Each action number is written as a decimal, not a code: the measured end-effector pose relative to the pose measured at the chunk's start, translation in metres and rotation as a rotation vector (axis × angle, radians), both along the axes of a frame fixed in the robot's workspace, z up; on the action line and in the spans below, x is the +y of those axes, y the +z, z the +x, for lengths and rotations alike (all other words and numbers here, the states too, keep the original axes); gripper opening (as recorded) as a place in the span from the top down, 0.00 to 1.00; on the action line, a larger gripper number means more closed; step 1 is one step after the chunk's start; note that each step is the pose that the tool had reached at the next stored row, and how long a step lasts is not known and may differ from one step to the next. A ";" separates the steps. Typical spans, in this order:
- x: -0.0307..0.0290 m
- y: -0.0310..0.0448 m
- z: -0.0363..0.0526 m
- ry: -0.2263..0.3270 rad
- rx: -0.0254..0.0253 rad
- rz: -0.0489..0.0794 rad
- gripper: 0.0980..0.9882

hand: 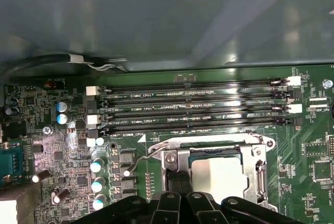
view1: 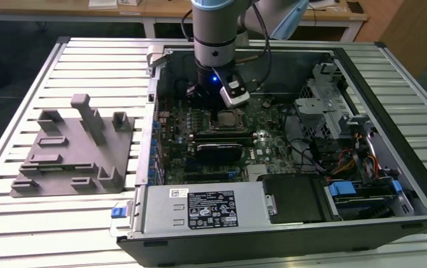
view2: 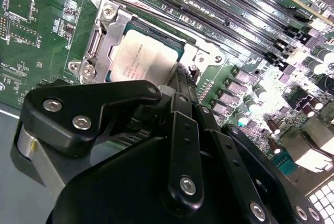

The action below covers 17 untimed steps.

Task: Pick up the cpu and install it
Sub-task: 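Close the cpu cover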

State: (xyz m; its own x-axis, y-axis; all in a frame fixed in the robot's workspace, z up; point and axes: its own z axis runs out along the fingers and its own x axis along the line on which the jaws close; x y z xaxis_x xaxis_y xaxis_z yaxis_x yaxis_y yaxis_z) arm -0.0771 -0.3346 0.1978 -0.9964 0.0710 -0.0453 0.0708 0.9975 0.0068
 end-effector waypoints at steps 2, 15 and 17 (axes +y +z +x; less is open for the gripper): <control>0.0000 0.0000 -0.0001 0.000 0.0000 0.000 0.99; 0.0000 0.0133 -0.0002 0.000 0.0000 0.000 0.99; 0.0000 0.0140 -0.0002 0.000 -0.0001 0.000 0.99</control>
State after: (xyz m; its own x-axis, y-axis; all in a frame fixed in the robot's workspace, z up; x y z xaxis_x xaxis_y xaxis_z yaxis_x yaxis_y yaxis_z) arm -0.0772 -0.3346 0.2118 -0.9964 0.0710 -0.0455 0.0707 0.9975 0.0070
